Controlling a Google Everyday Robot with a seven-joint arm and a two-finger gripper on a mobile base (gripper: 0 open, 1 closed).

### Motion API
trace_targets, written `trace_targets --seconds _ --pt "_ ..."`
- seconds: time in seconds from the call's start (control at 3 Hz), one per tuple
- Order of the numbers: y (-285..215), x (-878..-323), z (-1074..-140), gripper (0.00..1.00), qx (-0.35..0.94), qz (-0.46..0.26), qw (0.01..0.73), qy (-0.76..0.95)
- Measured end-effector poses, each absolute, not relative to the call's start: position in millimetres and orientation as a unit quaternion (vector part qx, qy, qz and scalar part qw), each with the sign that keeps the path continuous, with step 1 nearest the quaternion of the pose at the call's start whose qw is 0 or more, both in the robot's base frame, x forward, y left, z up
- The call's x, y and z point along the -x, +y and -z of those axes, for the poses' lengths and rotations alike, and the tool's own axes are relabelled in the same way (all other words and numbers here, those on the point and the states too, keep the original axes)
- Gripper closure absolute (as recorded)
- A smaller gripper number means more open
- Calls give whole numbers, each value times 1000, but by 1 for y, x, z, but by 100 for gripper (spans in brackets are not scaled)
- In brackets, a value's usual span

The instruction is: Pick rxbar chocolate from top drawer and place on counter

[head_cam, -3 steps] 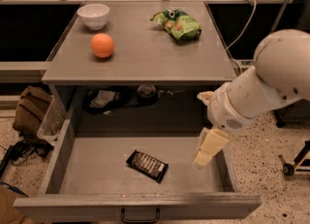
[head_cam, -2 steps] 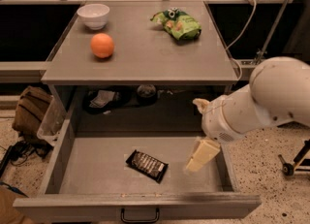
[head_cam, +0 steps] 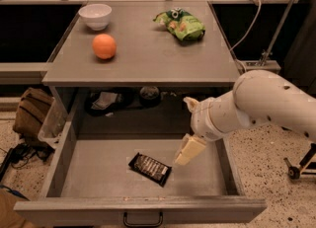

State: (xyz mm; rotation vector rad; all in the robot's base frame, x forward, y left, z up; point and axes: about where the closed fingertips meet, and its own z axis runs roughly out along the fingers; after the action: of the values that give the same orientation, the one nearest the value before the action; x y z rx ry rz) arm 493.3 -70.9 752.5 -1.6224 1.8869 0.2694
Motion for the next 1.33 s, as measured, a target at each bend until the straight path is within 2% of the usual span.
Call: trace_targets --seconds 0.67,1.33 --pt "-44 -463 -710 0 607 -130 306 722" --pt "-25 -462 -692 0 615 -136 332 703"
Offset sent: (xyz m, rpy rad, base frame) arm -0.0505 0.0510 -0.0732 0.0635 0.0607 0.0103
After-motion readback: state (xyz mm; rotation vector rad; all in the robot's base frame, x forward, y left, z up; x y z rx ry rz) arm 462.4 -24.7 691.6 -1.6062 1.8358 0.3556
